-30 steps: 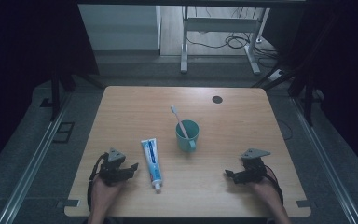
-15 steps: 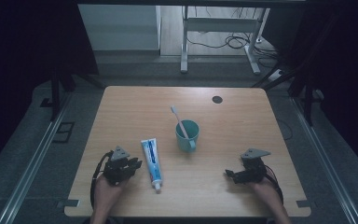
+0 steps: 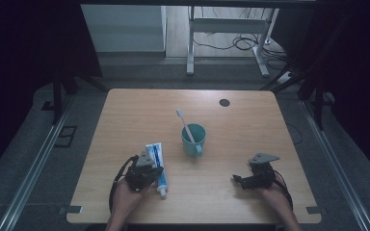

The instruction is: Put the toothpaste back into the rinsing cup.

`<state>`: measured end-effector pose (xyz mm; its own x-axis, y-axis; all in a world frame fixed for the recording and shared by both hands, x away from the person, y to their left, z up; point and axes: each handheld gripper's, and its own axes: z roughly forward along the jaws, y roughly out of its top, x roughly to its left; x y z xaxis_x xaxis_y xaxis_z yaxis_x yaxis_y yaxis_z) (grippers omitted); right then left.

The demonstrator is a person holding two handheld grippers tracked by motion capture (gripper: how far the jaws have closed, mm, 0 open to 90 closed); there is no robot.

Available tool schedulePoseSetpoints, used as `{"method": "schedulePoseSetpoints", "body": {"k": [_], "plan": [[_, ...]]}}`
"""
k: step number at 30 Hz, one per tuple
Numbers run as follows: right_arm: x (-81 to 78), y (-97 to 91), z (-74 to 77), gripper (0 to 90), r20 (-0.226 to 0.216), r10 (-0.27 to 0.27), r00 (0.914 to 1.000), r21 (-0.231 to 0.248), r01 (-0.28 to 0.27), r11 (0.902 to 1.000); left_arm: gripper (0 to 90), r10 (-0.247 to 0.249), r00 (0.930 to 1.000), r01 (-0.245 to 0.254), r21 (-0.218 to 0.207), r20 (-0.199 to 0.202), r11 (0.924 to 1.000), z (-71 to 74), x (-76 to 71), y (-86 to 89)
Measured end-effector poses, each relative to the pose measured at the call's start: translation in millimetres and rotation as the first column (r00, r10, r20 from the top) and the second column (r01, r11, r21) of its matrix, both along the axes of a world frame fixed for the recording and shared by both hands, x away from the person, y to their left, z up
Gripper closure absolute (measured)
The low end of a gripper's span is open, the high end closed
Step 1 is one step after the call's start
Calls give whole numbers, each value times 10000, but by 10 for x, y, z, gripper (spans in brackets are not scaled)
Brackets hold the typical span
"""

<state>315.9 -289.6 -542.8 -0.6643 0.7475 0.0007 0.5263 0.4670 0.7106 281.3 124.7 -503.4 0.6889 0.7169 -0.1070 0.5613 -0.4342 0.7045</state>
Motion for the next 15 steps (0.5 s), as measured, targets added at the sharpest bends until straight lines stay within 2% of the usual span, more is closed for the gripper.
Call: {"method": "schedulePoseSetpoints", "body": {"k": [6,15], "plan": [[0,0,0,46,0,1,10000,-1,-1,10000,888,-330,9991,337,300,-254,9990,-57,37,-162],[0,0,0,47,5,-2,10000,1,2,10000,892,-260,9978,288,462,-605,9985,-82,39,-186]]}}
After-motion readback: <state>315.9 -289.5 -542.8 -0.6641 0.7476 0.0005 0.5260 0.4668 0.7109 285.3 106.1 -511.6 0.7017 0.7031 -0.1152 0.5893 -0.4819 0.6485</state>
